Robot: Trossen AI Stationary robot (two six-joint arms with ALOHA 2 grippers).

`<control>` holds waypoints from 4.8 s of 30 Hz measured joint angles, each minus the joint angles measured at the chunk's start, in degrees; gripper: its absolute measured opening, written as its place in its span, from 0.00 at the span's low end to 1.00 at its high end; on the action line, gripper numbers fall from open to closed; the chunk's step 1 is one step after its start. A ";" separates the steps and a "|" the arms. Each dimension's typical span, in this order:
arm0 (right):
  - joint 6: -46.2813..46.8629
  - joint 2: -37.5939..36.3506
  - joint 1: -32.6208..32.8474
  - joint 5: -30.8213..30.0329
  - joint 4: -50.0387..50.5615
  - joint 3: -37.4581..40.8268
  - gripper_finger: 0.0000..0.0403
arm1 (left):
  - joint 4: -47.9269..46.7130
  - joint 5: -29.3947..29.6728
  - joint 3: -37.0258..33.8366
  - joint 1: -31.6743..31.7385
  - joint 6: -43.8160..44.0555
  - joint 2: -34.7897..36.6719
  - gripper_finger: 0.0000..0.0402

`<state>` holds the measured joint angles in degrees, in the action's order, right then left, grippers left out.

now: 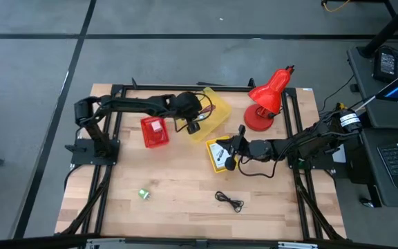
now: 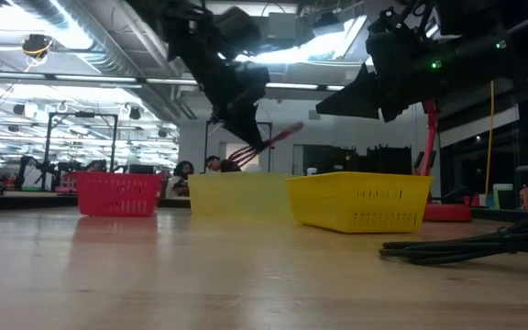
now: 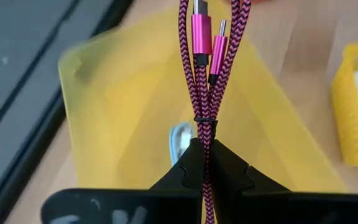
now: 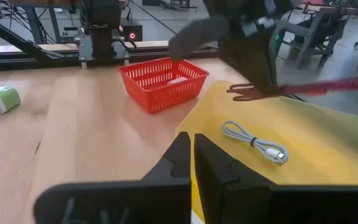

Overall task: Pick and place items into bin
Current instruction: Put the red charger cable into the big yellow bin, then put the green charger adapter into the red bin

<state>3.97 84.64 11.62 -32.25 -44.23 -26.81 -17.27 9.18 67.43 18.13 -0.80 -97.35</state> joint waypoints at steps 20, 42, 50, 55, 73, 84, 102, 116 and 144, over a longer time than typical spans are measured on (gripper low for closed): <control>0.22 0.00 0.00 0.00 2.40 0.04 0.01 | -3.82 0.10 4.40 0.47 -1.97 -6.26 0.11; -2.83 0.00 0.00 0.00 2.56 0.07 0.01 | -1.37 -7.31 -0.84 -2.15 -9.27 7.44 0.03; -5.95 0.00 0.00 -0.02 2.54 0.07 0.01 | 7.35 -6.20 -18.32 -7.42 -2.78 22.30 0.01; -8.38 0.00 0.00 -0.01 2.53 0.07 0.01 | 8.89 -2.29 -24.82 -13.26 -0.70 30.92 0.01; -7.50 0.00 -0.26 0.40 2.93 0.07 0.01 | 5.46 6.65 -27.83 -36.39 5.98 36.72 0.01; -5.72 0.00 -0.33 0.39 2.97 0.07 0.01 | -13.12 4.87 -18.79 -43.08 17.63 30.68 0.01; 5.02 0.00 -0.16 0.59 3.46 0.07 0.01 | -30.83 -3.22 -2.40 -59.57 22.77 13.60 0.01; 10.65 0.00 3.98 2.43 4.35 0.07 0.01 | -32.16 -1.15 -2.40 -63.52 23.99 13.52 0.02; 10.99 0.00 4.83 2.38 5.99 0.07 0.01 | -37.62 2.37 -2.40 -63.36 27.21 6.35 0.51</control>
<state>14.96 84.64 16.45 -29.87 -38.24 -26.74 -54.88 11.55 65.04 -45.23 26.41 -91.00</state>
